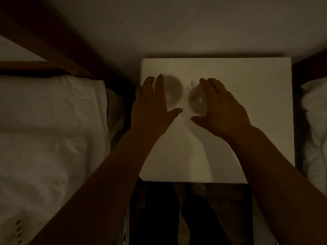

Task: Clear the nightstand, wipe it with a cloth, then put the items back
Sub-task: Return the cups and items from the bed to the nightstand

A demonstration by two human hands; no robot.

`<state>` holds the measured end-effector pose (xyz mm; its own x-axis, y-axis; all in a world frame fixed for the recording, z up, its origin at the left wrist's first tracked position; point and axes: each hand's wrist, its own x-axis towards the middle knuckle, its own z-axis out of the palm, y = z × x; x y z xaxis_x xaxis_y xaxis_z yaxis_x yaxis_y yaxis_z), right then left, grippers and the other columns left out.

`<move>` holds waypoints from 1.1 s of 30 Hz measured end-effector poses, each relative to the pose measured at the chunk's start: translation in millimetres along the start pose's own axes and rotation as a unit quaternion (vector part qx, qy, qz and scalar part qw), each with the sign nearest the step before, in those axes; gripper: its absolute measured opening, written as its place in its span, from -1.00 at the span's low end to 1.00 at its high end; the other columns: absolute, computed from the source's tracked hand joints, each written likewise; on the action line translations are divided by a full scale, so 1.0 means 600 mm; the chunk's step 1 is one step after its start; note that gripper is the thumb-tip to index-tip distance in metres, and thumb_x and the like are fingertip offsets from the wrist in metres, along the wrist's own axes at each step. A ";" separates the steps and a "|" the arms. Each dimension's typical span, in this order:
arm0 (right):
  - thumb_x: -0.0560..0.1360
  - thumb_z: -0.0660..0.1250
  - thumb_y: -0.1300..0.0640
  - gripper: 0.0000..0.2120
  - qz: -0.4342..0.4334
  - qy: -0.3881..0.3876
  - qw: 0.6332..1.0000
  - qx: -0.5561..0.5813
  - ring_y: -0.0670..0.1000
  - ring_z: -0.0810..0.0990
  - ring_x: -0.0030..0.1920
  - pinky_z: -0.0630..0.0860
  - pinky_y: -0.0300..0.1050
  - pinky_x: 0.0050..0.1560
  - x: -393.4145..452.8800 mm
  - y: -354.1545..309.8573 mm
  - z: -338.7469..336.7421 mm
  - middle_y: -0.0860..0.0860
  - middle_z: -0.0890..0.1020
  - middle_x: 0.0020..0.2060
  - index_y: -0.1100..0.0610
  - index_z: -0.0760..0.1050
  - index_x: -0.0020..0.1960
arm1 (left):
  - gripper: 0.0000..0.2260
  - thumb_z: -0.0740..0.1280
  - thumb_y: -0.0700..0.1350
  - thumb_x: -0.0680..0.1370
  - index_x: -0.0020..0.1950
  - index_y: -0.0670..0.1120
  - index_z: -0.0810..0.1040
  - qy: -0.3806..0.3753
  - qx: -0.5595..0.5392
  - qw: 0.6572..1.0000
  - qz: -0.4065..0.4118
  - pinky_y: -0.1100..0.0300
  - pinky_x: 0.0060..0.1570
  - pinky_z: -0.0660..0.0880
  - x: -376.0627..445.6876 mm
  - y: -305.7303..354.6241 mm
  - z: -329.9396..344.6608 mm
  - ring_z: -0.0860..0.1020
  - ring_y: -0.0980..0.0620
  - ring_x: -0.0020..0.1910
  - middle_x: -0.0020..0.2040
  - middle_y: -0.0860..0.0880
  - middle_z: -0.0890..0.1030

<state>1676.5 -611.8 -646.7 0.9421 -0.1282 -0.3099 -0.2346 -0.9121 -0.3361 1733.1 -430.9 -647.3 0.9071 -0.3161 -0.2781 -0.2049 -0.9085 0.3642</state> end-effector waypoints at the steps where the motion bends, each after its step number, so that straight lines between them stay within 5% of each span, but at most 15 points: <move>1: 0.24 0.53 -0.20 0.02 0.001 0.001 1.000 0.006 0.22 0.41 0.30 0.52 0.21 0.08 0.003 -0.001 0.001 0.03 0.19 0.48 -0.01 0.04 0.50 | -0.08 0.42 0.29 0.37 0.54 -0.02 0.01 0.014 0.013 1.000 0.003 -0.13 0.29 0.32 0.009 -0.001 -0.001 0.22 -0.20 0.42 0.49 -0.13 0.20; 5: 0.22 0.57 -0.16 -0.01 0.002 0.016 0.999 0.031 0.19 0.49 0.22 0.53 0.13 0.05 0.009 -0.006 0.002 0.04 0.28 0.42 0.03 0.12 0.47 | -0.13 0.44 0.19 0.40 0.54 0.01 0.04 -0.010 0.075 0.994 0.072 -0.24 0.29 0.23 0.033 -0.009 -0.019 0.24 -0.18 0.42 0.50 -0.05 0.22; 10: 0.20 0.59 -0.15 -0.02 0.010 0.031 0.999 0.036 0.19 0.52 0.15 0.52 0.07 -0.02 0.018 -0.013 0.001 0.07 0.32 0.37 0.05 0.16 0.45 | -0.13 0.36 -0.25 0.45 0.51 0.25 -0.10 -0.109 0.136 0.974 0.148 -0.35 0.34 0.01 0.055 -0.027 -0.041 -0.03 -0.11 0.51 0.56 0.15 -0.07; 13: 0.19 0.59 -0.17 -0.02 0.014 0.033 0.999 0.035 0.18 0.52 0.15 0.53 0.05 -0.04 0.025 -0.016 0.000 0.07 0.33 0.37 0.04 0.16 0.45 | -0.04 0.40 -0.15 0.44 0.48 0.29 -0.27 -0.149 0.161 0.964 0.153 -0.40 0.37 -0.06 0.061 -0.028 -0.047 -0.23 -0.18 0.52 0.54 0.07 -0.31; 16: 0.19 0.59 -0.17 -0.03 0.015 0.030 0.999 0.036 0.18 0.52 0.17 0.54 0.07 -0.03 0.026 -0.017 0.001 0.07 0.34 0.35 0.04 0.16 0.44 | 0.02 0.42 0.32 0.34 0.53 0.14 -0.23 -0.068 0.105 0.991 0.043 -0.30 0.37 0.09 0.031 -0.007 -0.033 -0.05 -0.27 0.50 0.56 -0.13 -0.15; 19: 0.23 0.56 -0.19 0.03 0.018 0.013 0.999 0.036 0.23 0.32 0.37 0.47 0.20 0.13 0.024 -0.016 -0.002 0.07 0.20 0.47 0.00 0.05 0.50 | 0.03 0.35 0.44 0.28 0.53 0.02 -0.06 0.003 0.087 0.994 -0.073 -0.21 0.26 0.30 0.002 0.026 -0.015 0.18 -0.26 0.41 0.49 -0.20 0.11; 22: 0.29 0.53 -0.13 0.04 -0.001 0.004 0.999 0.047 0.21 0.08 0.49 0.35 0.24 0.26 0.018 -0.014 -0.004 0.03 0.06 0.54 -0.03 -0.05 0.54 | -0.08 0.34 0.40 0.35 0.53 0.02 0.01 0.025 0.104 0.993 -0.052 -0.13 0.17 0.38 -0.006 0.033 -0.003 0.27 -0.22 0.35 0.47 -0.16 0.16; 25: 0.32 0.54 -0.01 -0.03 -0.006 0.013 0.998 0.057 0.16 0.20 0.44 0.35 0.14 0.28 0.020 -0.015 -0.007 0.01 0.18 0.51 0.02 0.02 0.54 | -0.18 0.36 0.26 0.44 0.54 0.05 0.00 0.037 0.097 0.994 -0.019 -0.12 0.15 0.38 0.000 0.024 -0.005 0.30 -0.21 0.34 0.49 -0.11 0.15; 33: 0.29 0.57 0.01 -0.06 -0.006 0.029 0.998 0.047 0.14 0.37 0.34 0.41 0.04 0.21 0.048 -0.030 -0.013 0.02 0.32 0.42 0.08 0.13 0.51 | -0.18 0.40 -0.14 0.45 0.53 0.20 -0.03 -0.085 0.152 0.978 0.113 -0.16 0.18 0.47 0.031 0.012 -0.054 0.19 -0.23 0.41 0.51 -0.13 0.00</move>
<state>1709.9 -602.0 -642.6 0.9568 -0.1413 -0.2541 -0.2412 -0.8738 -0.4222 1760.1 -434.3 -621.2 0.7566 -0.5356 -0.3750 -0.5168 -0.8412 0.1590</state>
